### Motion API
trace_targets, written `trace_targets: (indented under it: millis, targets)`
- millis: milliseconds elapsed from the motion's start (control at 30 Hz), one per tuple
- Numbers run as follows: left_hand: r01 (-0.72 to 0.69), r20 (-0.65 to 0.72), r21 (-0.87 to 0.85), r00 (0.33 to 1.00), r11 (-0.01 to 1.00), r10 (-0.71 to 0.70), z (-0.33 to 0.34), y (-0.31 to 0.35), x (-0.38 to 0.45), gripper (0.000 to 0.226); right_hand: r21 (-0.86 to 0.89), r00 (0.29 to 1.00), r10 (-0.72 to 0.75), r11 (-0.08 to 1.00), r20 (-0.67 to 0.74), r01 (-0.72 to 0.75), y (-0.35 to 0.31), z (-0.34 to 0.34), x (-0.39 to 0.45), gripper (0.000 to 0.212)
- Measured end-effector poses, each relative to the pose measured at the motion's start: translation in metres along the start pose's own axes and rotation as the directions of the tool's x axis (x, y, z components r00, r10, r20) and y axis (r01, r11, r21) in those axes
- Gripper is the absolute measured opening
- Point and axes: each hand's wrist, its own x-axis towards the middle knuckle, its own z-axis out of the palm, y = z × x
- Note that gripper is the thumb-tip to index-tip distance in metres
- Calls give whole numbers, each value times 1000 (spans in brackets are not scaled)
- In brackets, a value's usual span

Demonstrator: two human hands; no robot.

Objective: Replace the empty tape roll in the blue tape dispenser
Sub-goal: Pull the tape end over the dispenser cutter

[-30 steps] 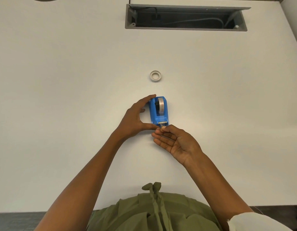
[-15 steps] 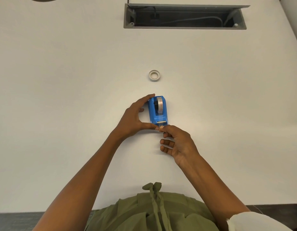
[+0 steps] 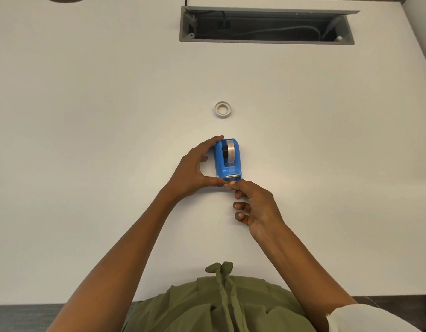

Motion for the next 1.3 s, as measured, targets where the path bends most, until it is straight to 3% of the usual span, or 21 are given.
trace_targets:
  millis: [200,667,967,1133,1300]
  targets:
    - [0,-1,-6,1000,1000,0,0,0,0,94,2,998,-59,998,-9,59,1,3,0,3]
    - [18,10,-11,1000,1000,-18,-2,1,0,99,-106,984,-164,982,-69,156,8,0,12,14]
    - [101,112,-2,989,995,-100,-7,6,-4,114,-153,965,-263,953,11,262,11,-25,7,9]
    - [59,-42,-80,997,995,-62,-2,18,-11,92,-195,833,-554,816,9,544,-11,-31,4,11]
    - [23,-354,-101,933,995,-58,14,27,-25,39,-420,684,-721,588,115,691,-22,-24,6,21]
